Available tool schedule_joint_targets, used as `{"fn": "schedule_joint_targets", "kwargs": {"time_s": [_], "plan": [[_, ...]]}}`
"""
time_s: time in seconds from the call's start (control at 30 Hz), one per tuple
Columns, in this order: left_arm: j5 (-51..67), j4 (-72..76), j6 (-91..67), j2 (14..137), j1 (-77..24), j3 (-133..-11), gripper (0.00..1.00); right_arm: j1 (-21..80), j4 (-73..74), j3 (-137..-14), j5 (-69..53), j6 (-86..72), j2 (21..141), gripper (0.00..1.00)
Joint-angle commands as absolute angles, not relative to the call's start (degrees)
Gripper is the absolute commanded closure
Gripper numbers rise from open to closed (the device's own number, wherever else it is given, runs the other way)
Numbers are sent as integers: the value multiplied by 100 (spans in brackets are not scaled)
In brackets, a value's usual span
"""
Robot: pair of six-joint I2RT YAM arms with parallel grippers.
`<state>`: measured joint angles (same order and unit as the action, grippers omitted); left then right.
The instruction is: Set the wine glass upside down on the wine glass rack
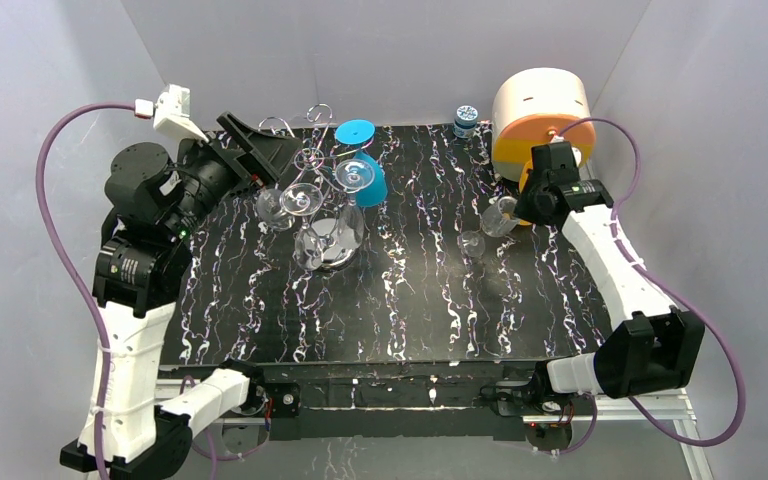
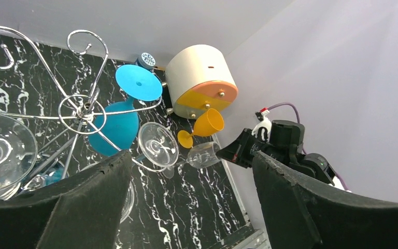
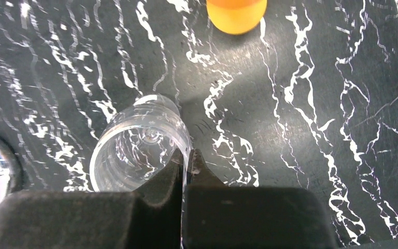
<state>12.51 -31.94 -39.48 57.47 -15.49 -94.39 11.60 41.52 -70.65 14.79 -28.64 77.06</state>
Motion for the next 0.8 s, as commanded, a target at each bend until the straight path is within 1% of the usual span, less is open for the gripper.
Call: {"fn": "schedule_joint_targets", "kwargs": {"time_s": [0.0, 0.2, 0.37, 0.4, 0.43, 0.53, 0.67, 0.77], "plan": [[1332, -3077, -4280, 5916, -1550, -9622, 18, 1147, 4154, -8083, 1122, -2991, 7434, 99], [1301, -2998, -4574, 6159, -1556, -9844, 18, 1153, 4130, -9126, 621, -3218, 7449, 99], [1455, -2631, -5142, 6381, -1556, -9811, 18, 1156, 3985, -9704, 199, -3498, 7343, 99], [1533, -2639, -5190, 6487, -1549, -9856, 18, 1159, 3892, -9802, 60, -3529, 7309, 99], [1608, -2602, -5284, 6636, -1551, -9867, 18, 1158, 3504, -9940, -593, -3678, 7149, 99], [1643, -2388, -5461, 6668, -1548, -9735, 17, 1157, 3195, -10012, -931, -3815, 6983, 99], [1831, -1616, -6103, 6722, -1588, -9318, 18, 1167, 2818, -10086, -1400, -4168, 6913, 99], [1538, -1326, -6244, 6766, -1796, -9224, 19, 1162, 2386, -10025, -1722, -4507, 6913, 99]]}}
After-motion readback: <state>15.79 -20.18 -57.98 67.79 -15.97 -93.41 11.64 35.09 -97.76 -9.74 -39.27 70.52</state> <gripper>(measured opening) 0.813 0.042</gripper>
